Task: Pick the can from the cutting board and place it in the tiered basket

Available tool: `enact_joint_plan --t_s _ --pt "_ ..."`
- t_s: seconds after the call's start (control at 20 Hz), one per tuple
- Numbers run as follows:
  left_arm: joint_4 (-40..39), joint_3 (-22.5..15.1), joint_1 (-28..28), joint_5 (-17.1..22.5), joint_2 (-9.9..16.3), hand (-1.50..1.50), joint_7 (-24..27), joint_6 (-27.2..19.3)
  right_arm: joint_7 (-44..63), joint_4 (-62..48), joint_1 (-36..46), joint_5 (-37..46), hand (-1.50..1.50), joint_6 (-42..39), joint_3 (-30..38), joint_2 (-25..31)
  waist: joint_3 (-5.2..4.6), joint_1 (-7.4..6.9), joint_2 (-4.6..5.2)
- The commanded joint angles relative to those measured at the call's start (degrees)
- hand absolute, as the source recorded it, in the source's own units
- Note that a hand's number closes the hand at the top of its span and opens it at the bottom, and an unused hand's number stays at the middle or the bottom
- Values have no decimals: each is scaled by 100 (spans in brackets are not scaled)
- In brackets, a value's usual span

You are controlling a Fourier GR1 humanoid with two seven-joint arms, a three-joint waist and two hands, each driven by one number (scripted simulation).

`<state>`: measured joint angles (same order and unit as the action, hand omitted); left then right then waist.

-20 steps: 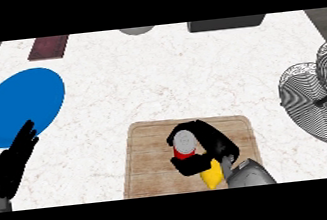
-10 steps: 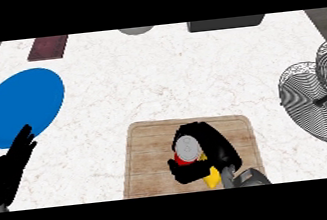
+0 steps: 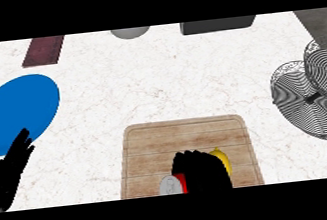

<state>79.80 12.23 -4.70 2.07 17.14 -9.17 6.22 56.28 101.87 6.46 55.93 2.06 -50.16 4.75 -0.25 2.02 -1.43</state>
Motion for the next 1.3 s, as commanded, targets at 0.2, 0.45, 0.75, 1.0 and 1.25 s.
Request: enact_joint_plan --t_s 0.2,0.45,0.75,1.0,1.25 --pt "-90 108 -31 52 7 0 139 22 1680 1935 -17 2627 150 -757 -725 -130 4 62 15" --pt "-176 128 79 79 58 0 50 89 1710 2814 -180 3385 150 -1399 -823 -334 11 24 58" --pt "4 21 -37 -37 37 0 142 126 1235 3658 188 3080 150 -2096 203 -453 17 -130 107" --pt "-185 -77 246 -83 -106 0 31 100 902 3940 988 2348 150 -2315 1481 -466 18 -206 147" --pt "20 39 22 -79 -24 0 203 176 -283 3316 1339 1566 150 -2391 3466 -301 25 -246 156"
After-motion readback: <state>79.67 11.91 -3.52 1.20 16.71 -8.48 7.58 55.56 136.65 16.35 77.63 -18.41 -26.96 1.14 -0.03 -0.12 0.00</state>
